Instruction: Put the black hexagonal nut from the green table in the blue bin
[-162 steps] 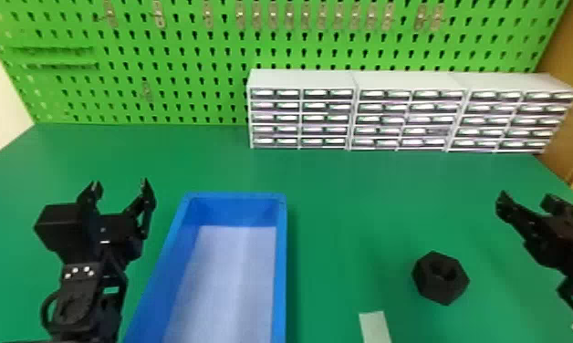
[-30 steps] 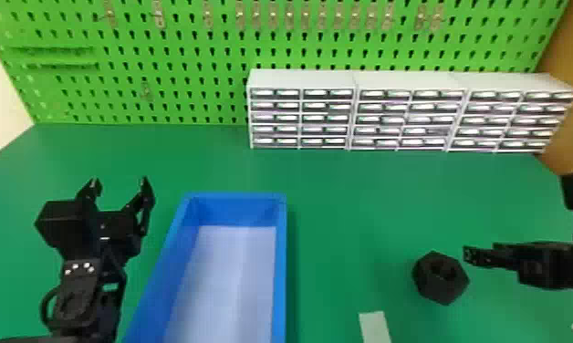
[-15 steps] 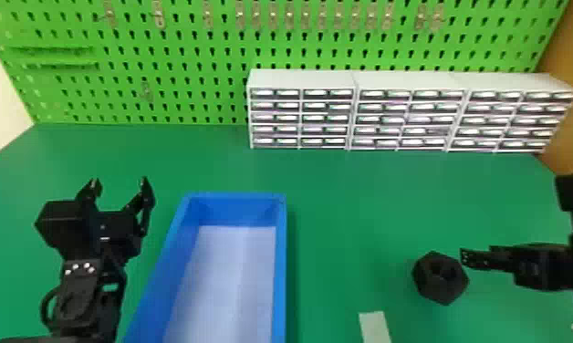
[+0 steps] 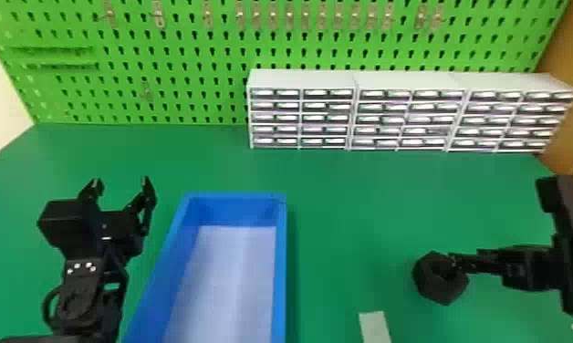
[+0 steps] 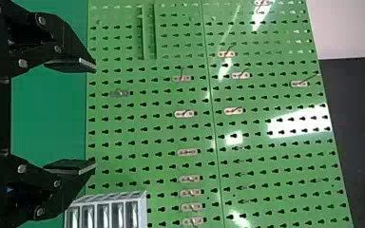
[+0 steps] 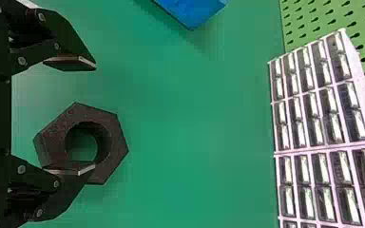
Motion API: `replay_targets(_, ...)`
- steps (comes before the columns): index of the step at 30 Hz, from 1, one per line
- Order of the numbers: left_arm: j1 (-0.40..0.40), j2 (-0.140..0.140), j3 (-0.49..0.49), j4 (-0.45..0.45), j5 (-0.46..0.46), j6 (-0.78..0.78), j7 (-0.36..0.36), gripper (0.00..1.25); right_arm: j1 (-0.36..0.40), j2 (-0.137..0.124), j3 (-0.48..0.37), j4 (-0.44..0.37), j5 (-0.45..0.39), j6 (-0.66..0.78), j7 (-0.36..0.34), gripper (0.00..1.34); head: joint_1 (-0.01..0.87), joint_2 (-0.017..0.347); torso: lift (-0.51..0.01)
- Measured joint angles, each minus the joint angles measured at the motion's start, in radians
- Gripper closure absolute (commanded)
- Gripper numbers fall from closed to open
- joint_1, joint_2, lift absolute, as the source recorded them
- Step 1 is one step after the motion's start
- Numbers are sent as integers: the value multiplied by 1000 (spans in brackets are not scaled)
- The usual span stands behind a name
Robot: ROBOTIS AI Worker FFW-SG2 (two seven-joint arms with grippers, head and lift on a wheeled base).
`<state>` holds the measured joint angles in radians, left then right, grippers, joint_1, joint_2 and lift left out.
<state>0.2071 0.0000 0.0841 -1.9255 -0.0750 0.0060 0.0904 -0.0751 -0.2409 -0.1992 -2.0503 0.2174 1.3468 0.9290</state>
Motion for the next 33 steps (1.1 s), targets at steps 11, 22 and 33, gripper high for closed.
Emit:
replay_targets(11,-6,0,-7,6,0,0,0,521,-19,-11,31,36,6,0,4,519,657,57,-95)
replay_targets(22,-10,0,-13,11,0,0,0,521,-58,-20,84,99,21,-12,7,519,657,57,-95)
replay_targets(33,-10,0,-15,11,1,-1,0,521,-75,-8,100,152,28,-40,8,519,657,57,-95)
